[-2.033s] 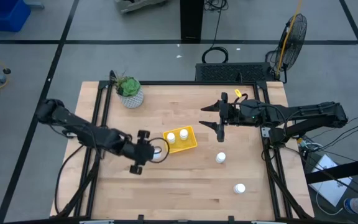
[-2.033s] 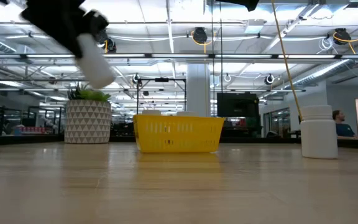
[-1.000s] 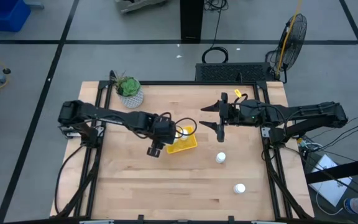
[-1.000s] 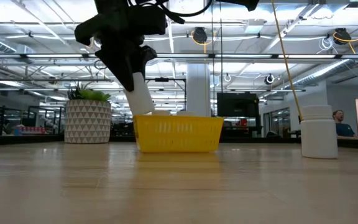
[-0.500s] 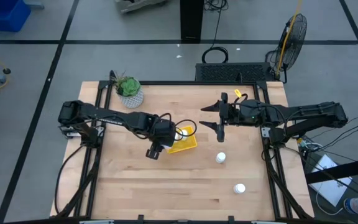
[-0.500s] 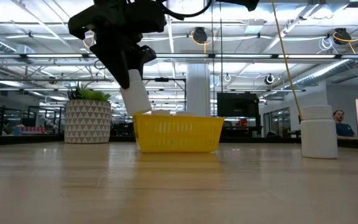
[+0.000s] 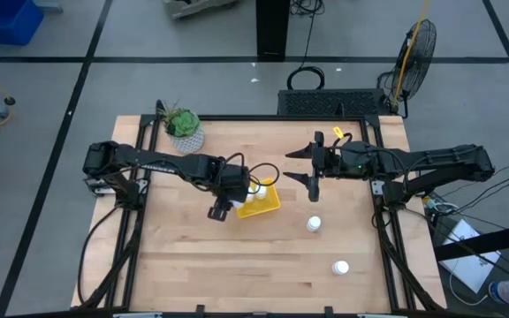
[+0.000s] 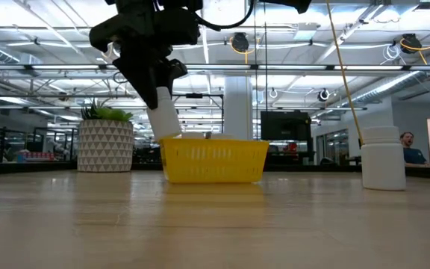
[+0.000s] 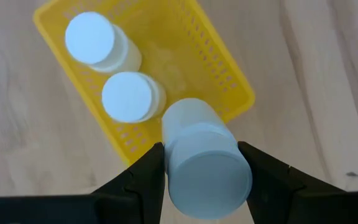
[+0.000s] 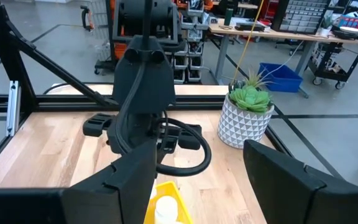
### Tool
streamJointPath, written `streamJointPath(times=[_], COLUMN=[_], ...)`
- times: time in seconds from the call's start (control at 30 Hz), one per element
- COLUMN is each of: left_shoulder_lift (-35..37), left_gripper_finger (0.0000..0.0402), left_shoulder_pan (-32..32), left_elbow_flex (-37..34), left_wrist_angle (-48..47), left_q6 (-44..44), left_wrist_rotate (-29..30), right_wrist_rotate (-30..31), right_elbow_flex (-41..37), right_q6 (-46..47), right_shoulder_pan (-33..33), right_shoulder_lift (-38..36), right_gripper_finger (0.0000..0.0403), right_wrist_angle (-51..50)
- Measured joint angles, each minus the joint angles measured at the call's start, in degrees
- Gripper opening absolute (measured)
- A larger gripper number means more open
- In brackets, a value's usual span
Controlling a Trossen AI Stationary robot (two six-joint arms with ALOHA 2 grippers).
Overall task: Pick and place pill bottles into a basket
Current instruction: Put the white medicine bottle into the yellow bin
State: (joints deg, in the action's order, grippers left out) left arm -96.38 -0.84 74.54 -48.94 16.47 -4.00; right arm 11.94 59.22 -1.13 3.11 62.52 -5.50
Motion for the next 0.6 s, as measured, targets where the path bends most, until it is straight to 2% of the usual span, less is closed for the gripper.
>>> streamJointPath(times=[0.6], left_shoulder_lift=[-0.8], left_gripper_finger=[0.0178], left_shoulder_pan=[0.0], left_elbow_flex=[0.0], left_wrist_angle=[6.1], left_q6=[0.2], left_wrist_rotate=[-4.6], right_wrist_rotate=[0.0], right_elbow_flex=[0.0], right_q6=[0.0], right_shoulder_pan=[0.0], right_shoulder_lift=[0.0], right_gripper_finger=[0.0233], right_wrist_angle=[-0.5])
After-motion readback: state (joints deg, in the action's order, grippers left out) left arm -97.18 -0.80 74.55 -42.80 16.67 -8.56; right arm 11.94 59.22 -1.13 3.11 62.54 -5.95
